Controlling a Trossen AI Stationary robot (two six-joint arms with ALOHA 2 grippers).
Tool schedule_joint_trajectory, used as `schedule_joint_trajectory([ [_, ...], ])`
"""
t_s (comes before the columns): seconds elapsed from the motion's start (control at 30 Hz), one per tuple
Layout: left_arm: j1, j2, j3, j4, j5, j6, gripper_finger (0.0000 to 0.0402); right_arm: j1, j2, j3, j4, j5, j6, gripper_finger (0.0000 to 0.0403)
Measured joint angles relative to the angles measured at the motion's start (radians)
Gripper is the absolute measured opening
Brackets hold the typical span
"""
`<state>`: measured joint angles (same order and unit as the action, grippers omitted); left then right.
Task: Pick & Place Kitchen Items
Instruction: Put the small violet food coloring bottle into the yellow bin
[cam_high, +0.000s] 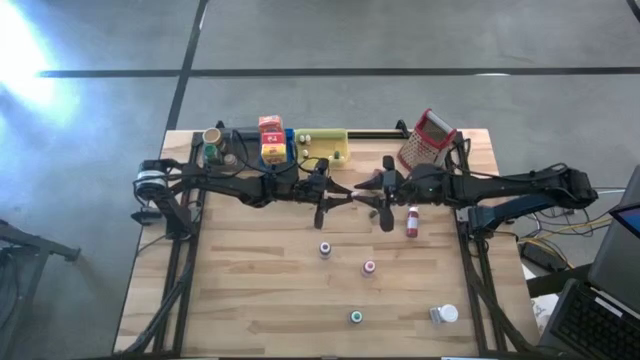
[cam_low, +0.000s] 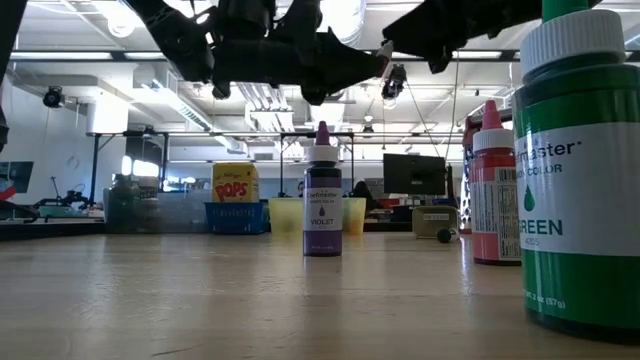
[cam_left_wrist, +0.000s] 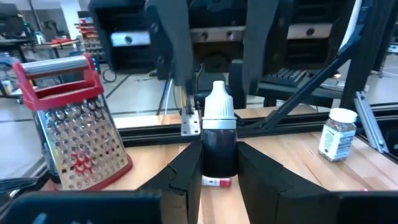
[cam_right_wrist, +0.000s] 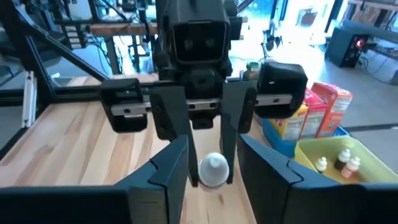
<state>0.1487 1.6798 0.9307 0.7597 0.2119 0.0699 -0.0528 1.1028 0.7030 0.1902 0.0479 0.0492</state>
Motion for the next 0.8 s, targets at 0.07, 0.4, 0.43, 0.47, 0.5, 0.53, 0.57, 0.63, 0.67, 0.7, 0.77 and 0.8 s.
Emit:
schedule_joint_trajectory([
  [0.07,0.003,0.000,0.000,-0.004,-0.002,-0.014,0.0094,0.000,-0.030,0.031,-0.085,-0.001,0.000,0.0140],
  [0.4,0.006,0.000,0.025,-0.133,0.000,-0.121,0.0094,-0.001,0.031,0.387,-0.719,-0.026,0.000,0.0162],
  [0.43,0.006,0.000,0.033,-0.149,0.005,-0.130,0.0094,-0.001,0.058,0.415,-0.761,-0.026,0.000,0.0164],
  [0.47,0.004,0.000,0.044,-0.169,0.015,-0.136,0.0094,-0.001,0.085,0.439,-0.793,-0.026,-0.001,0.0166],
  [0.5,0.003,0.000,0.056,-0.193,0.026,-0.139,0.0094,-0.001,0.110,0.460,-0.817,-0.026,-0.005,0.0167],
  [0.53,0.002,0.000,0.067,-0.221,0.043,-0.139,0.0094,-0.001,0.134,0.477,-0.835,-0.026,-0.016,0.0169],
  [0.57,0.000,0.000,0.077,-0.248,0.052,-0.139,0.0094,-0.004,0.152,0.493,-0.845,-0.026,-0.023,0.0170],
  [0.63,-0.005,0.000,0.093,-0.300,0.059,-0.130,0.0094,-0.011,0.182,0.517,-0.842,-0.026,-0.027,0.0174],
  [0.67,-0.006,0.000,0.100,-0.321,0.060,-0.122,0.0094,-0.017,0.196,0.526,-0.843,-0.026,-0.028,0.0175],
  [0.7,-0.007,0.000,0.106,-0.332,0.060,-0.114,0.0094,-0.022,0.208,0.532,-0.844,-0.026,-0.030,0.0177],
  [0.77,-0.009,0.000,0.113,-0.344,0.059,-0.098,0.0094,-0.030,0.225,0.537,-0.848,-0.037,-0.032,0.0180],
  [0.8,-0.009,0.000,0.117,-0.343,0.059,-0.094,0.0094,-0.036,0.229,0.539,-0.851,-0.050,-0.033,0.0181],
])
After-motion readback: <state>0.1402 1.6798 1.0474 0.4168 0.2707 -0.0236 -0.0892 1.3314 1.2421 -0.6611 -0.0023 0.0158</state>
